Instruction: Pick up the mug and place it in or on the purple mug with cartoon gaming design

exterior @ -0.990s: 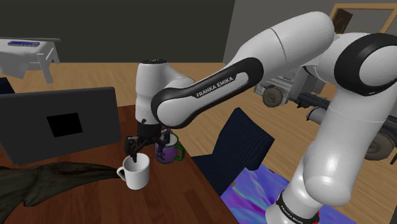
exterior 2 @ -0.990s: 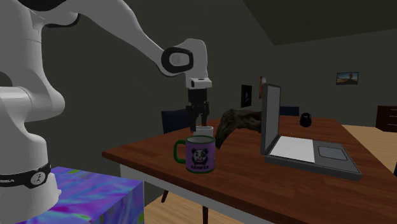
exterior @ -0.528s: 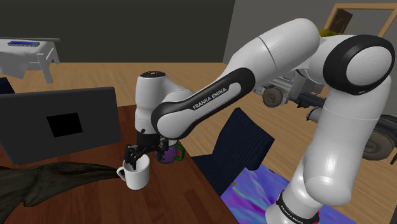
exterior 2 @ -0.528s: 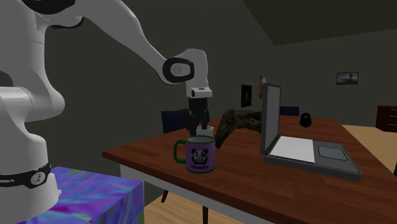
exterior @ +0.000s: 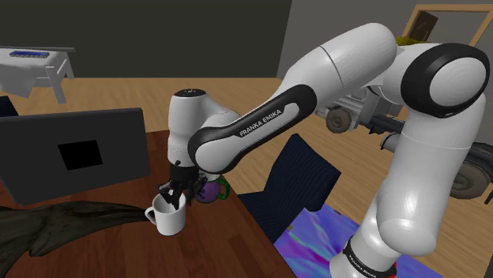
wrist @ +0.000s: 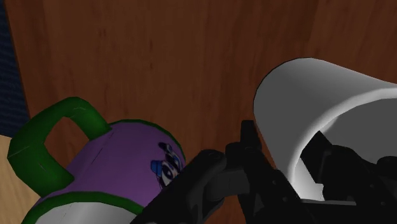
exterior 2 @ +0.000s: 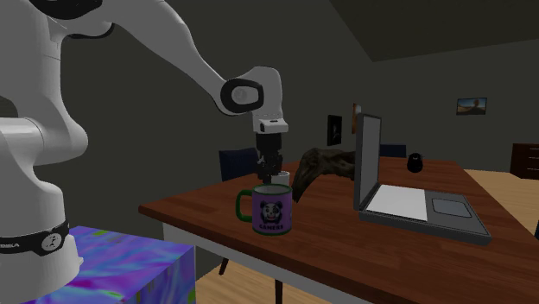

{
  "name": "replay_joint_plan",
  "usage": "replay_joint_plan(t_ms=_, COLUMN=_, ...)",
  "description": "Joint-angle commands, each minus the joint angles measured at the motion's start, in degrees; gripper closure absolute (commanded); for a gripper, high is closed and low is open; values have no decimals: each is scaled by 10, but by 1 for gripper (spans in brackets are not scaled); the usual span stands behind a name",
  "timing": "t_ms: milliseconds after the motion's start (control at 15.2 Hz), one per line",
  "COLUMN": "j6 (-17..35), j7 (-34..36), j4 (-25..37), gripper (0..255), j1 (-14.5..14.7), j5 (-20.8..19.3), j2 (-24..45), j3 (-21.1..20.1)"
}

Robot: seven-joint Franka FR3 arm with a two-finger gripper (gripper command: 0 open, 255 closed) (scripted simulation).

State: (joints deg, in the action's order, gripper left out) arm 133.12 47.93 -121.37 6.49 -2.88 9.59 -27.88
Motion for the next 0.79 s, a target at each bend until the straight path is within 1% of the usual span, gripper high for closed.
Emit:
replay_joint_plan(t_ms=0, j6=0, j7=0, j4=0, gripper=255, j1=0, j5=0, j2=0, j3=0)
replay_joint_plan(t_ms=462, j6=0, j7=0, j4=0, gripper=255, j1=0, j5=0, j2=0, j3=0)
replay_joint_plan(t_ms=726, j6=-28, j7=-7, j4=12, gripper=255, j1=-3, j5=12, j2=-18, j3=-3)
